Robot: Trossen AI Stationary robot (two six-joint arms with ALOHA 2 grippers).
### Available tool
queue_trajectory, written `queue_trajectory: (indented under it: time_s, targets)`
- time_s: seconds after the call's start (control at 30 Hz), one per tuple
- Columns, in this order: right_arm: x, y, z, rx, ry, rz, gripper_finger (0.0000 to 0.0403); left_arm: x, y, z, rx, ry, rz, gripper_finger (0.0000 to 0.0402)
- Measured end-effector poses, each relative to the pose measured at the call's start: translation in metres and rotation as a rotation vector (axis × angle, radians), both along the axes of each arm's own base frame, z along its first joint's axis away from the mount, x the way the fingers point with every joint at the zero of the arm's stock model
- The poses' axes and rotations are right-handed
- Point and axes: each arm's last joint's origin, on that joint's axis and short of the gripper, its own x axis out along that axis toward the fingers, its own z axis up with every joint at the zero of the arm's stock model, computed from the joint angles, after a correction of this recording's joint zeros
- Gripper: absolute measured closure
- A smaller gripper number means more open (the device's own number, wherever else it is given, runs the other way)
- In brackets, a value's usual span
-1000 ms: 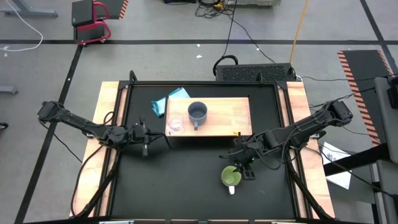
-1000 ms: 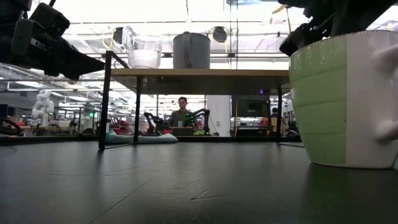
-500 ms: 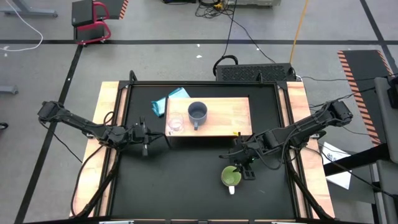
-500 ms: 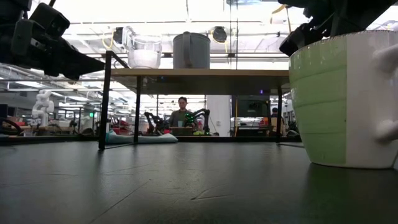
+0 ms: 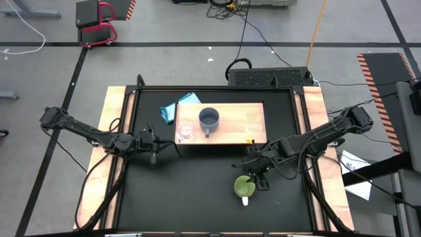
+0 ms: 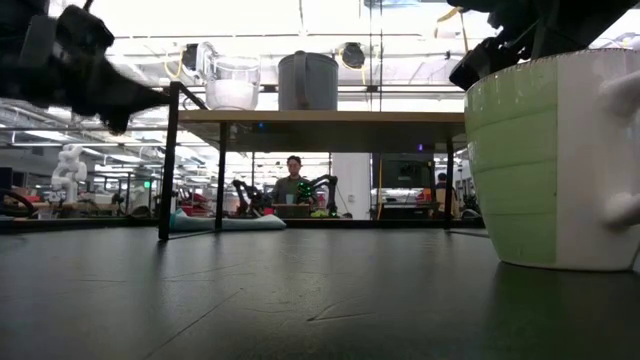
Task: Stack small to large cups/mugs on shelf
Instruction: Put the green mug on the shelf
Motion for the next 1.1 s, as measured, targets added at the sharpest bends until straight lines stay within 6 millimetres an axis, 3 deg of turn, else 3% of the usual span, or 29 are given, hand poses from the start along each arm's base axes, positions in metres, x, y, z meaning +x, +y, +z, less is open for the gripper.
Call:
queue_trajectory:
  time_s: [0.3, 1.1]
  targets:
    - [0.002, 0.001, 0.001, 0.010, -0.027, 0.000, 0.0195, -0.002, 0.003, 0.032, -0.108, -0.325, 0.045, 0.0376]
    - [0.002, 0.001, 0.001, 0.010, -0.027, 0.008, 0.0195, -0.002, 0.003, 0.031, -0.106, -0.312, 0.045, 0.0376]
